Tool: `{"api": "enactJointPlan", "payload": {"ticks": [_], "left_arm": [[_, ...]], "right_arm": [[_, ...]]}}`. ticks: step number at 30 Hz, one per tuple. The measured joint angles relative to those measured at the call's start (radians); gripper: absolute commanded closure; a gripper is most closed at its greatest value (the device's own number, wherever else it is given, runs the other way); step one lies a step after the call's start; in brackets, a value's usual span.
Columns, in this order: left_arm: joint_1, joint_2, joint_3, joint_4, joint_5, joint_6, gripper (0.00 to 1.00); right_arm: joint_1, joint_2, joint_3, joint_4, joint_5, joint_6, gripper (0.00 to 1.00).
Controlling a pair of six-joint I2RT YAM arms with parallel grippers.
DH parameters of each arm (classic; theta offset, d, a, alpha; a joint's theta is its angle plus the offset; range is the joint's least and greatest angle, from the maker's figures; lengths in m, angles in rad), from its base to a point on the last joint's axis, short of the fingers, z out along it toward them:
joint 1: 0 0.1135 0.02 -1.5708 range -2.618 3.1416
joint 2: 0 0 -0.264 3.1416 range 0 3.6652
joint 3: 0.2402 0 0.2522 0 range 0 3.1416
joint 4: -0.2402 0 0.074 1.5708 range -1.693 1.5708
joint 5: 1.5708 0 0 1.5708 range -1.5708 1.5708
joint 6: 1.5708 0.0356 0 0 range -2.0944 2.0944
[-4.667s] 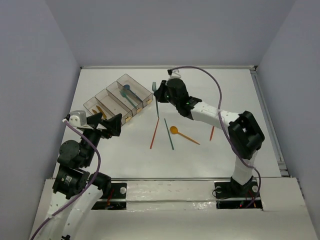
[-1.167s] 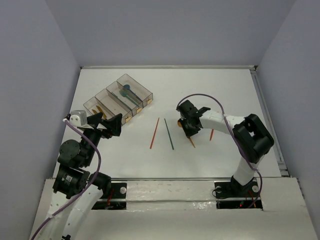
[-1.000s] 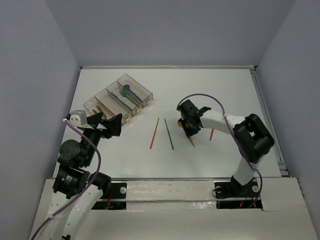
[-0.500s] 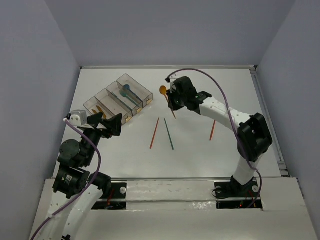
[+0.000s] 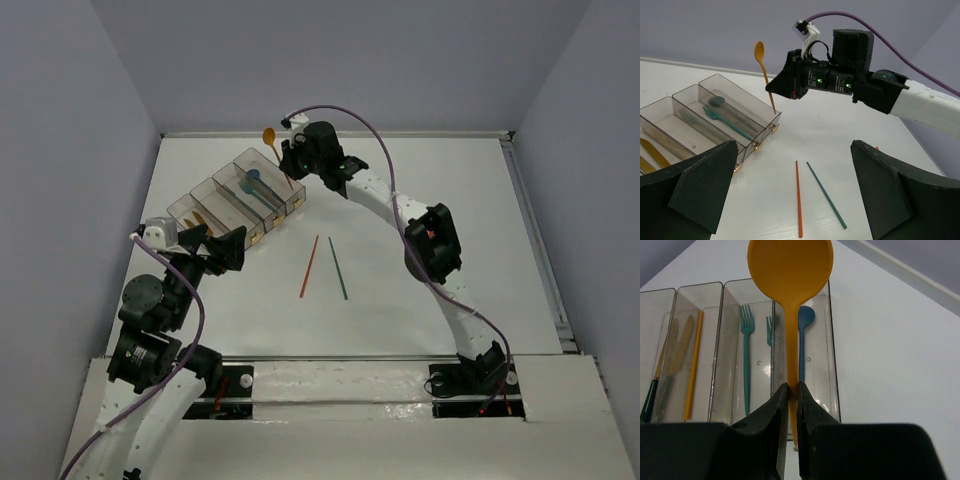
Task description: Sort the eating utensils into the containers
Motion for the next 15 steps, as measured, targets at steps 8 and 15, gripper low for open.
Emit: {"api": "enactJointPlan", "payload": {"ticks": [8, 15], "left_arm": [[0.0, 0.006, 0.0, 0.0, 0.0, 0.003, 0.01], [0.001, 0.006, 0.0, 0.0, 0.0, 0.004, 0.01]], "right_arm": [[0.0, 0.151, 0.206, -0.013, -0.044, -0.013, 1.0], [0.006, 0.182, 0.216, -0.013, -0.049, -0.016, 1.0]]}}
